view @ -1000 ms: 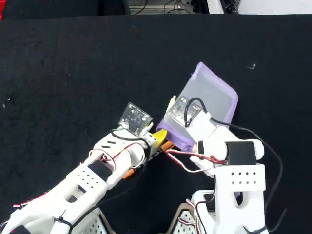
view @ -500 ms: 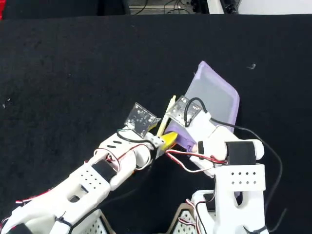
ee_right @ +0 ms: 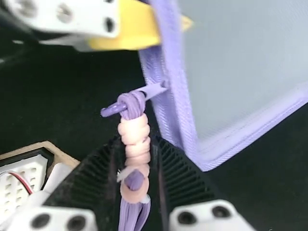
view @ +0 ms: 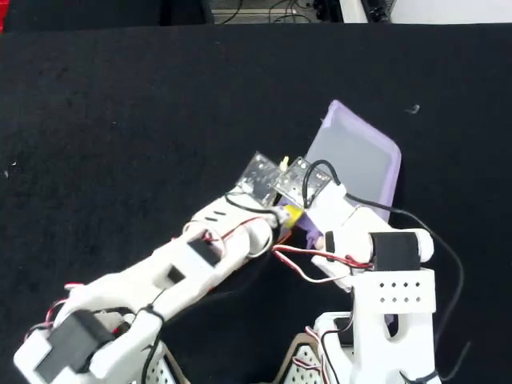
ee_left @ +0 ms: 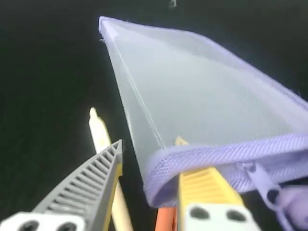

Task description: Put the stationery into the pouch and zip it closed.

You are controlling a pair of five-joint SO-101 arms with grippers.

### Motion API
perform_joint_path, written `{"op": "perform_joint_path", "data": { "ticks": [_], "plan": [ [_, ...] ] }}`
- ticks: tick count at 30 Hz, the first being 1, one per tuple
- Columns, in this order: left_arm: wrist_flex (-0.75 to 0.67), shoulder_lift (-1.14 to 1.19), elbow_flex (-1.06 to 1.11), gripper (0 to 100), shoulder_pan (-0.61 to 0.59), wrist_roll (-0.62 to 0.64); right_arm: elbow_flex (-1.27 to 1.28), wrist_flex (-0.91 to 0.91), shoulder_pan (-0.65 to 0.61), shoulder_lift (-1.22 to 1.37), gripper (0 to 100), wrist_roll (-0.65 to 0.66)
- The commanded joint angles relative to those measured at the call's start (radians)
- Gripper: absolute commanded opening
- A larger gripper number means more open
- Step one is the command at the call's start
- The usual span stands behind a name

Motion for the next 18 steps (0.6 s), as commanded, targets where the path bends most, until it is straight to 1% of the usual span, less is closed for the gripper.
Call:
{"op": "perform_joint_path", "data": {
  "ticks": [1, 8, 10, 12, 14, 15, 18],
  "plan": [
    [-0.043, 0.035, -0.119, 17, 0.018, -0.009, -0.019, 0.006, -0.014, -0.018, 1.1, -0.011],
    [-0.049, 0.218, -0.249, 15, 0.008, -0.009, -0.018, 0.008, -0.006, -0.018, 1.1, -0.008],
    [-0.049, 0.262, -0.275, 9, 0.008, -0.012, -0.018, 0.009, -0.006, -0.018, 1.1, -0.009],
    [-0.048, 0.269, -0.282, 2, 0.008, -0.063, -0.019, 0.012, -0.005, -0.018, 1.1, -0.009],
    [-0.048, 0.269, -0.277, 4, 0.013, -0.112, -0.019, 0.012, 0.000, -0.018, 1.1, -0.009],
    [-0.048, 0.267, -0.277, 3, 0.012, -0.126, -0.022, 0.012, 0.017, -0.018, 1.1, -0.006],
    [-0.044, 0.230, -0.251, 3, -0.002, -0.129, -0.035, 0.003, 0.089, -0.018, 1.1, 0.005]
  ]
}}
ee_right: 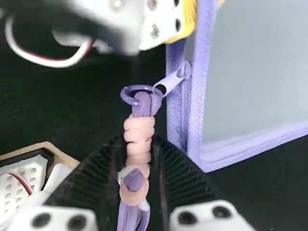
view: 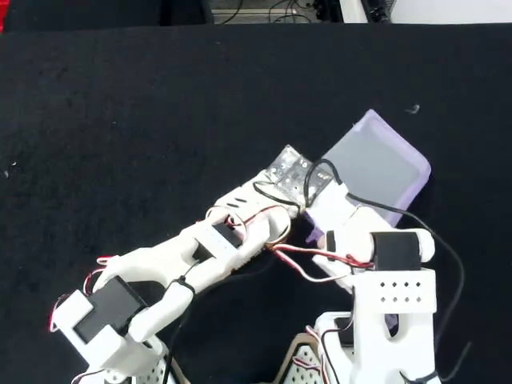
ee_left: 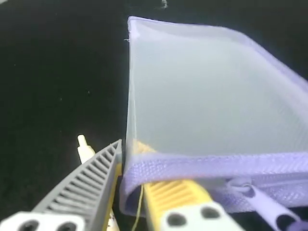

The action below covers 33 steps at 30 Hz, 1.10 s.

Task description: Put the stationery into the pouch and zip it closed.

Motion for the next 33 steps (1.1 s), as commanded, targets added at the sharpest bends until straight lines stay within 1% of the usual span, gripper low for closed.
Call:
{"op": "perform_joint_path", "data": {
  "ticks": [1, 8, 14, 16, 20, 24, 33],
  "plan": [
    [-0.020, -0.066, -0.022, 3, -0.015, -0.017, -0.042, 0.006, 0.083, -0.018, 1.1, 0.021],
    [-0.014, -0.358, 0.151, 3, -0.067, -0.020, -0.070, 0.006, 0.212, -0.018, 1.1, 0.081],
    [-0.005, -0.641, 0.331, 3, -0.170, -0.020, -0.074, 0.005, 0.249, -0.018, 1.1, 0.115],
    [0.049, -0.727, 0.360, 3, -0.196, -0.020, -0.087, 0.006, 0.250, -0.018, 1.1, 0.110],
    [0.199, -0.861, 0.361, 3, -0.248, -0.020, -0.099, 0.006, 0.288, -0.018, 1.1, 0.115],
    [0.227, -0.927, 0.371, 3, -0.306, -0.020, -0.102, 0.006, 0.304, -0.018, 1.1, 0.115],
    [0.227, -0.913, 0.371, 3, -0.409, -0.020, -0.102, 0.014, 0.305, -0.018, 1.1, 0.115]
  ]
}}
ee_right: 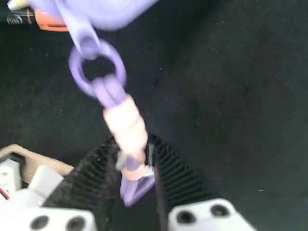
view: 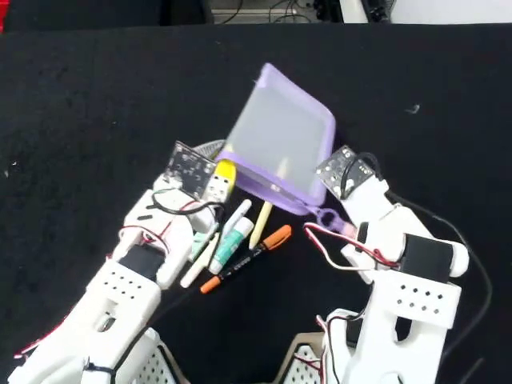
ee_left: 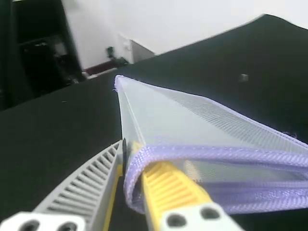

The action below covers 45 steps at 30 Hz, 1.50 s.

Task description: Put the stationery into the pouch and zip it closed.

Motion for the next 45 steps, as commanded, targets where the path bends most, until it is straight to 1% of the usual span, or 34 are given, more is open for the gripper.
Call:
{"op": "perform_joint_path", "data": {
  "ticks": [1, 6, 14, 15, 17, 18, 21, 24, 26, 29, 32, 34, 39, 42, 45],
  "plan": [
    [-0.003, -0.029, -0.012, 3, -0.094, -0.008, -0.041, 0.014, 0.043, -0.012, 1.1, 0.012],
    [-0.003, -0.029, -0.015, 3, -0.134, -0.008, -0.041, 0.009, 0.041, -0.012, 1.1, 0.012],
    [-0.003, -0.029, -0.016, 3, -0.139, -0.008, -0.042, 0.002, 0.026, -0.012, 1.1, 0.006],
    [-0.003, -0.029, -0.016, 3, -0.134, -0.008, -0.042, -0.005, 0.006, -0.012, 1.2, 0.002],
    [0.011, -0.029, -0.021, 3, -0.130, -0.006, -0.044, -0.012, -0.057, -0.012, 2.1, -0.060],
    [0.034, -0.034, -0.031, 3, -0.130, -0.003, -0.044, -0.018, -0.098, -0.012, 4.4, -0.104],
    [0.157, -0.031, -0.116, 3, -0.131, -0.002, -0.074, -0.021, -0.242, -0.012, 16.7, -0.242],
    [0.311, -0.031, -0.213, 3, -0.131, 0.000, -0.131, -0.012, -0.381, -0.012, 27.4, -0.318],
    [0.408, -0.031, -0.268, 3, -0.133, 0.003, -0.171, 0.000, -0.453, -0.005, 30.9, -0.365],
    [0.555, -0.031, -0.349, 3, -0.153, 0.041, -0.231, -0.005, -0.508, -0.004, 31.1, -0.476],
    [0.695, -0.031, -0.447, 3, -0.216, 0.057, -0.282, -0.020, -0.508, -0.002, 31.1, -0.595],
    [0.775, -0.031, -0.513, 3, -0.286, 0.055, -0.297, -0.040, -0.506, 0.002, 31.1, -0.667],
    [0.942, -0.031, -0.645, 3, -0.481, 0.057, -0.305, -0.069, -0.506, 0.143, 31.1, -0.738],
    [0.994, -0.031, -0.688, 3, -0.599, 0.057, -0.337, -0.091, -0.506, 0.285, 31.1, -0.789],
    [1.002, -0.031, -0.699, 3, -0.717, 0.057, -0.409, -0.114, -0.506, 0.418, 31.1, -0.839]
  ]
}}
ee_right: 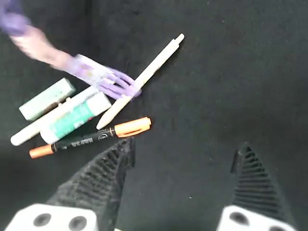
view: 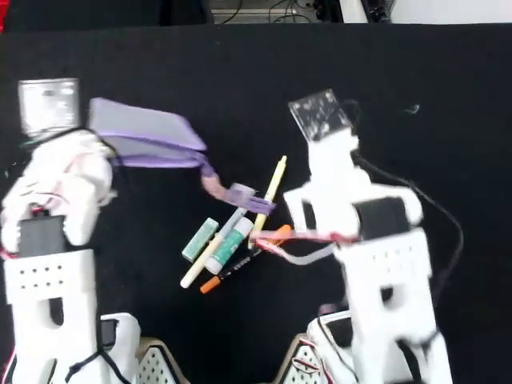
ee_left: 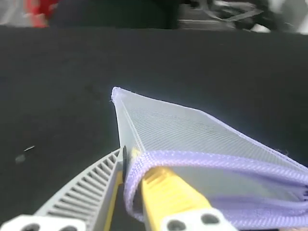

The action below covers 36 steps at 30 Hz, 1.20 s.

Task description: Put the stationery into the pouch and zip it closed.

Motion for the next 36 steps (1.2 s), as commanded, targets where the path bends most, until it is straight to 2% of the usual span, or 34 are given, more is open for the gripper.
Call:
{"op": "perform_joint_path", "data": {
  "ticks": [1, 7, 18, 24, 30, 34, 36],
  "plan": [
    [0.008, -0.029, -0.084, 3, -0.142, 0.018, -0.113, -0.051, -0.015, 0.153, 31.1, -0.075],
    [0.002, -0.029, -0.076, 3, -0.252, 0.017, -0.163, -0.190, -0.015, 0.390, 31.1, -0.311],
    [-0.012, -0.028, -0.050, 3, -0.248, 0.017, -0.166, -0.522, -0.020, 0.789, 31.1, -0.647],
    [-0.089, -0.028, 0.016, 3, -0.246, 0.017, -0.166, -0.698, -0.021, 0.894, 31.1, -0.666],
    [-0.097, -0.028, 0.028, 3, -0.217, 0.017, -0.173, -0.779, -0.021, 1.009, 31.1, -0.666],
    [-0.092, -0.028, 0.030, 3, -0.171, 0.017, -0.260, -0.704, -0.017, 1.072, 30.7, -0.666],
    [-0.092, -0.028, 0.030, 3, -0.165, 0.017, -0.309, -0.655, -0.017, 1.104, 26.7, -0.658]
  ]
}}
